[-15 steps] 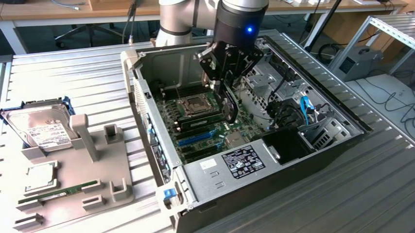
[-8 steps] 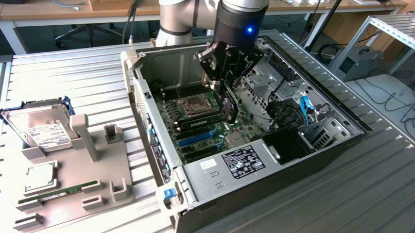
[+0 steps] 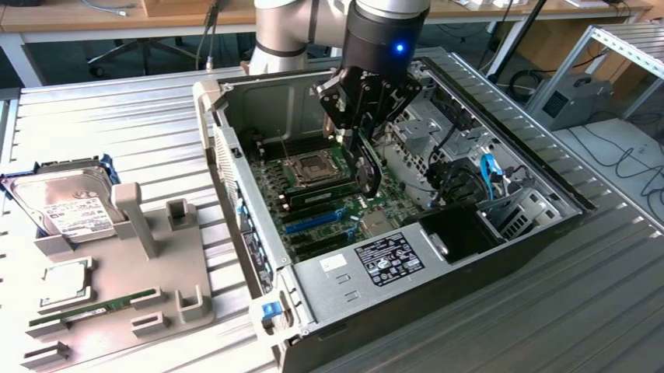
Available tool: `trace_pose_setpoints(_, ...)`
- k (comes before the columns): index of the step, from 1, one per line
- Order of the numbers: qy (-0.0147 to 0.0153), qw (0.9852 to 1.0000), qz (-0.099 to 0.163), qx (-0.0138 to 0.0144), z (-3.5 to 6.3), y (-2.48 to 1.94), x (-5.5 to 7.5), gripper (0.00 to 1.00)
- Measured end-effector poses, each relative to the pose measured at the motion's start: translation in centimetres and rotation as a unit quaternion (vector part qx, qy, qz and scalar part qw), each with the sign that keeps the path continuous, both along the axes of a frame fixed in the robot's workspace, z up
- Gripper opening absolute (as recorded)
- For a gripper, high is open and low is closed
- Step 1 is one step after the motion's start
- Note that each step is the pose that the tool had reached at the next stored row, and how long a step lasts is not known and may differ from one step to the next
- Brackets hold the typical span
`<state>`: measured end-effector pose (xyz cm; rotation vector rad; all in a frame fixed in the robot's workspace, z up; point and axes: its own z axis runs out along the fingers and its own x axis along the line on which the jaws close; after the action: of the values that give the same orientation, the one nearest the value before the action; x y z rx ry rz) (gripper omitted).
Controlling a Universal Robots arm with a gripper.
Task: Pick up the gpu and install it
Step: 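Insert the gpu into the slot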
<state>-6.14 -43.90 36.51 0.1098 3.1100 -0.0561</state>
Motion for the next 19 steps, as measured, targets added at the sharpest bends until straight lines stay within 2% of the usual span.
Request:
trace_pose_setpoints(5, 0.0, 0.9999, 0.015, 0.0, 0.0, 0.0, 0.0, 0.26)
trace_pose_setpoints(19, 0.0, 0.9994, 0.036, 0.0, 0.0, 0.0, 0.0, 0.26)
